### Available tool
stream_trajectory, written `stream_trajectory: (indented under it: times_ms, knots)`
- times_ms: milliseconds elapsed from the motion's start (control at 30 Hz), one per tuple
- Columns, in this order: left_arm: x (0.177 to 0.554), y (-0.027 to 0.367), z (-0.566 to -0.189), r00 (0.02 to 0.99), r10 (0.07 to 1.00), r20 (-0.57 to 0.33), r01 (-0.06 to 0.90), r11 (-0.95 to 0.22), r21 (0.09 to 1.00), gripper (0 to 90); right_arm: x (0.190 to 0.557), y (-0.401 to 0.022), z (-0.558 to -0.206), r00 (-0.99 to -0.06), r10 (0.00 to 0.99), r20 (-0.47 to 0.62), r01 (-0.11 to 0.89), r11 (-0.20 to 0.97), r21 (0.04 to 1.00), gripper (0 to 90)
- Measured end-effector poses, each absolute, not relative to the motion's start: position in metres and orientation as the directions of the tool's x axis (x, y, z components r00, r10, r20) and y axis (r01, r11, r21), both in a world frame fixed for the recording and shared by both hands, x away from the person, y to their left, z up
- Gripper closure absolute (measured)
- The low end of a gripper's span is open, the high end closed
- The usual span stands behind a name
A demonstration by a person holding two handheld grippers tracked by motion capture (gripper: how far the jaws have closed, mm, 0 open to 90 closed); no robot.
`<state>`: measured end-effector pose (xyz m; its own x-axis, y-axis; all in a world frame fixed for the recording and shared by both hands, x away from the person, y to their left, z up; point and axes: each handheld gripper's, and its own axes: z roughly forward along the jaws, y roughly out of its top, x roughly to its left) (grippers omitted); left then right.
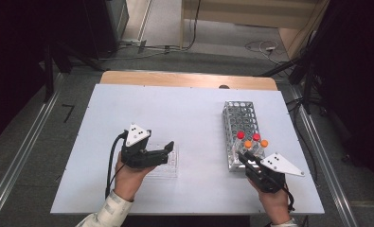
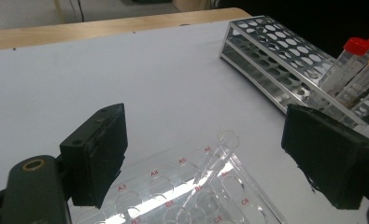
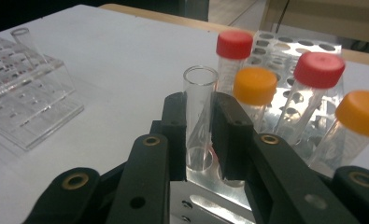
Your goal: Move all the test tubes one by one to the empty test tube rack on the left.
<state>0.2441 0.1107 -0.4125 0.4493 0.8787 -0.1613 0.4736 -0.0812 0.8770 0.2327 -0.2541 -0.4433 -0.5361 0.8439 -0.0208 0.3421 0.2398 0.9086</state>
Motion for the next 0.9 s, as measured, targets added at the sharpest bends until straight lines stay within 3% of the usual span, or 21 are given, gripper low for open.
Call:
stream_trajectory:
  times_ms: [467, 900]
  knots:
    - [0.241, 0.107, -0.409, 0.464, 0.871, -0.161, 0.46, -0.082, 0.884, 15.7, 0.222, -0.25, -0.409, -0.553, 0.833, -0.025, 0.293, 0.222, 0.93, 73.3]
    - [0.235, 0.1, -0.404, 0.488, 0.858, -0.159, 0.446, -0.089, 0.89, 16.1, 0.226, -0.219, -0.412, -0.63, 0.777, -0.002, 0.296, 0.242, 0.924, 73.3]
